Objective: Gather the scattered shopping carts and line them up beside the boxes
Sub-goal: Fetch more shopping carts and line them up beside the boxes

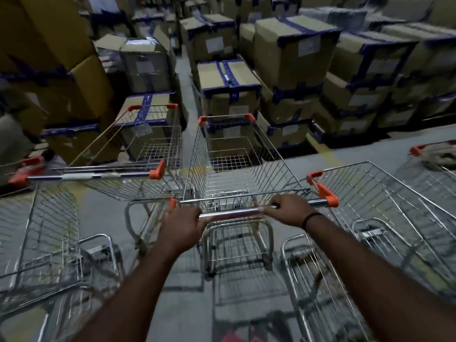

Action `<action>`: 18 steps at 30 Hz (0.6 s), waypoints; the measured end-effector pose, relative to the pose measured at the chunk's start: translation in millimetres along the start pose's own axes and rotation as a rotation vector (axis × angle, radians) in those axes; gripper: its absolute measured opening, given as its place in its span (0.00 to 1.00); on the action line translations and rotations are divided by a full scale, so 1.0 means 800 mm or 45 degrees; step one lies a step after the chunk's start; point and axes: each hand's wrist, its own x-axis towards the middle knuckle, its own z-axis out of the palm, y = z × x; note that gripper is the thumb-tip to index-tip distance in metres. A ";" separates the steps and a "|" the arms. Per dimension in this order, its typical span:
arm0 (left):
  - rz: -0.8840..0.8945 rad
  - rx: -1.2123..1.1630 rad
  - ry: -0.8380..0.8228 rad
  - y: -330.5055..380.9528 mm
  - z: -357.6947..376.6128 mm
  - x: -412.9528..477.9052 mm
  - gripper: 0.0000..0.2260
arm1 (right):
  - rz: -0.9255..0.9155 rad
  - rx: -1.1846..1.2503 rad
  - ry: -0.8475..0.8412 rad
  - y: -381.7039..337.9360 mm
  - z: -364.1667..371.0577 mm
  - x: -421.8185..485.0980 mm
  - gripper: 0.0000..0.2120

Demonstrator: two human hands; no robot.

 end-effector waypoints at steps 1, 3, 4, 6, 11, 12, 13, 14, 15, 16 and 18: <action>0.013 0.002 -0.006 -0.001 0.002 -0.009 0.31 | 0.019 -0.042 0.030 0.007 0.000 -0.015 0.28; 0.053 0.026 0.015 -0.001 0.003 -0.031 0.28 | 0.032 -0.148 0.117 0.013 0.007 -0.045 0.29; 0.073 0.042 0.033 0.000 0.002 -0.042 0.26 | 0.031 -0.167 0.156 0.014 0.014 -0.059 0.28; 0.096 0.058 0.045 0.003 -0.001 -0.065 0.24 | 0.045 -0.173 0.184 0.010 0.026 -0.086 0.28; 0.156 0.059 0.052 0.016 0.001 -0.117 0.20 | 0.098 -0.182 0.172 0.015 0.045 -0.146 0.31; 0.162 0.044 0.049 0.023 0.003 -0.127 0.20 | 0.100 -0.192 0.171 0.020 0.046 -0.158 0.34; 0.160 0.024 0.043 0.031 0.003 -0.137 0.19 | 0.099 -0.202 0.178 0.026 0.046 -0.171 0.37; 0.158 0.013 0.037 0.040 0.004 -0.147 0.20 | 0.093 -0.203 0.181 0.031 0.046 -0.183 0.38; 0.156 0.018 0.031 0.047 0.005 -0.157 0.21 | 0.095 -0.187 0.175 0.037 0.047 -0.194 0.39; 0.152 0.034 0.023 0.053 0.008 -0.166 0.23 | 0.097 -0.161 0.170 0.042 0.047 -0.206 0.39; 0.130 0.052 0.011 0.064 0.011 -0.183 0.28 | 0.100 -0.109 0.160 0.048 0.049 -0.226 0.35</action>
